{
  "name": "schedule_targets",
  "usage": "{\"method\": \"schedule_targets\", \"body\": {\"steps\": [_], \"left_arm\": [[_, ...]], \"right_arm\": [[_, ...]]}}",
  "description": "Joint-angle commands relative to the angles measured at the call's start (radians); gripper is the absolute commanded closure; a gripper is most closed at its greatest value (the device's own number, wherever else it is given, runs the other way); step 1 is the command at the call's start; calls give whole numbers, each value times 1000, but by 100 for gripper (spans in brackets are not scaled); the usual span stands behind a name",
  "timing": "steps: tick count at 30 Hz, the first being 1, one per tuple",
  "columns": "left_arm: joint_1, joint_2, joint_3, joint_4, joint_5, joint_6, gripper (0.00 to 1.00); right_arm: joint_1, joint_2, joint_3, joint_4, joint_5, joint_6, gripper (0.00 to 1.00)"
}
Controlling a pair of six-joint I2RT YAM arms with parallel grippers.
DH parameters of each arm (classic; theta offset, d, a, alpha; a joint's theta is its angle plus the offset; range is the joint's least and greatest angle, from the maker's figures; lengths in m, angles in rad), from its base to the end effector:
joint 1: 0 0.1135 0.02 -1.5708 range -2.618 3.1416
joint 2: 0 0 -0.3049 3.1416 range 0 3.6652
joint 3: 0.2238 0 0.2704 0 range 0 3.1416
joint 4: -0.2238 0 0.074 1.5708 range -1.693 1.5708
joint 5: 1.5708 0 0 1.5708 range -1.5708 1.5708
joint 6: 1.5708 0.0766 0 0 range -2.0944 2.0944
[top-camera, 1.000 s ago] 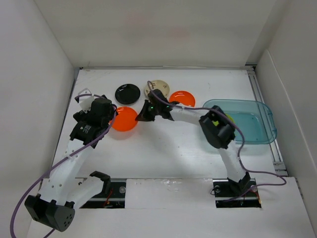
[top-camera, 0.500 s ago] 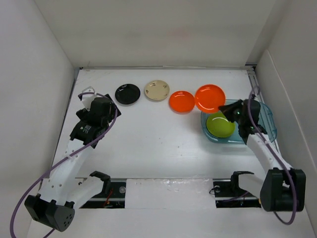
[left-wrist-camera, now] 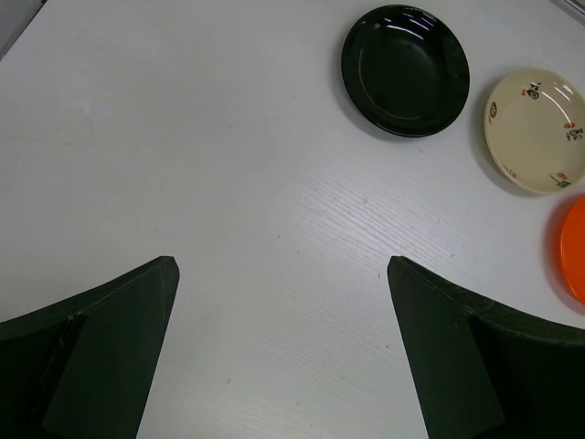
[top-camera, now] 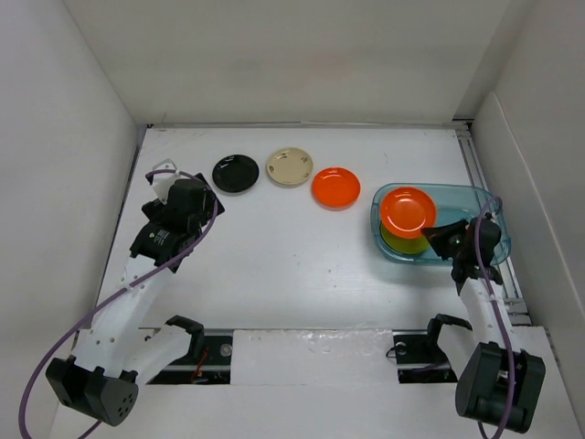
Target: Place the plates into the plastic bin on the countertop
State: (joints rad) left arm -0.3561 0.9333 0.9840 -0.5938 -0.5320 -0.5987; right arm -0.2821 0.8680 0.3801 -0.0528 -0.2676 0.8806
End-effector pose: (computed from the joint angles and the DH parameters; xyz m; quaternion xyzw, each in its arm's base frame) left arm 0.2185 -0.0398 0.3595 -0.2299 0.8184 -0.0146 0.5264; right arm 0.2080 -0.0392 0.1994 0.4187 0.7569 0.2549 0.4323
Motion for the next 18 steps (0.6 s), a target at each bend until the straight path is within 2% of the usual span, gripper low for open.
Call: {"method": "schedule_targets", "body": {"steps": [1, 5, 6, 8, 11, 12, 14, 18], "left_arm": [[5, -4, 18, 22, -13, 13, 0], [5, -4, 8, 22, -13, 13, 0], [5, -4, 8, 22, -22, 13, 0], [5, -4, 8, 22, -22, 13, 0], [5, -4, 8, 22, -22, 13, 0], [5, -4, 8, 22, -22, 13, 0], [5, -4, 8, 22, -13, 13, 0], [5, 6, 8, 22, -3, 13, 0]], "right_arm": [[-6, 3, 6, 15, -42, -29, 96], [-6, -10, -3, -18, -51, -38, 90], [-6, -32, -3, -27, -51, -38, 84], [-6, -59, 8, -65, -41, -38, 80], [-6, -124, 34, -110, -12, -38, 49], [-6, -154, 48, -140, -2, -38, 43], [-6, -182, 57, -157, 8, -38, 41], [-6, -242, 94, -203, -33, -38, 23]]}}
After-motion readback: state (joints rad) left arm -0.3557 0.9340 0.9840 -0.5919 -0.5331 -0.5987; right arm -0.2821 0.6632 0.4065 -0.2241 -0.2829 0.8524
